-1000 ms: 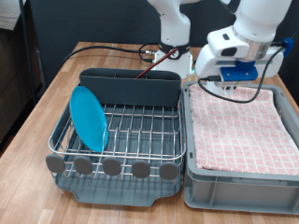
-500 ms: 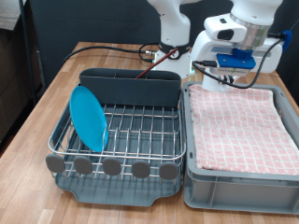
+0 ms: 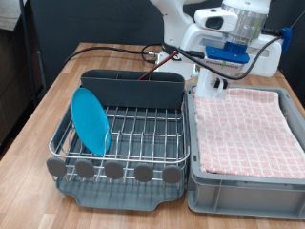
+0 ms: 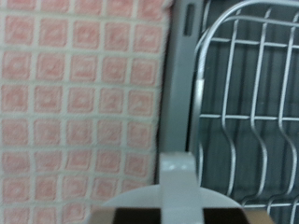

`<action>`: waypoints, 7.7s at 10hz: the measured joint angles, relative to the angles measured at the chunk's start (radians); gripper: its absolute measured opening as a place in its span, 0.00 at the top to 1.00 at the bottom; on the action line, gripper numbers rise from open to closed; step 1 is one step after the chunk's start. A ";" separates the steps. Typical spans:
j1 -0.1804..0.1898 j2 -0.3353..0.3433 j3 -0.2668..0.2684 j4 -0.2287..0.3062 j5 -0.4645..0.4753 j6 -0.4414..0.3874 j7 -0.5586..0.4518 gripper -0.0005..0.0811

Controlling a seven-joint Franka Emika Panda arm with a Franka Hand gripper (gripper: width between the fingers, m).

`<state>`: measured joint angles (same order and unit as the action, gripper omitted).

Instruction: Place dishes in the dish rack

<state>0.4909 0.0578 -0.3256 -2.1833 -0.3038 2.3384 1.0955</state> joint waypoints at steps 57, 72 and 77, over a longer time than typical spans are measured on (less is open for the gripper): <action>-0.222 0.494 0.043 0.502 0.318 0.115 -0.298 0.91; -0.269 0.551 0.071 0.513 0.352 0.099 -0.329 0.51; -0.266 0.541 0.071 0.594 0.342 -0.064 -0.339 0.02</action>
<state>0.2245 0.5986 -0.2541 -1.5890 0.0382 2.2745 0.7570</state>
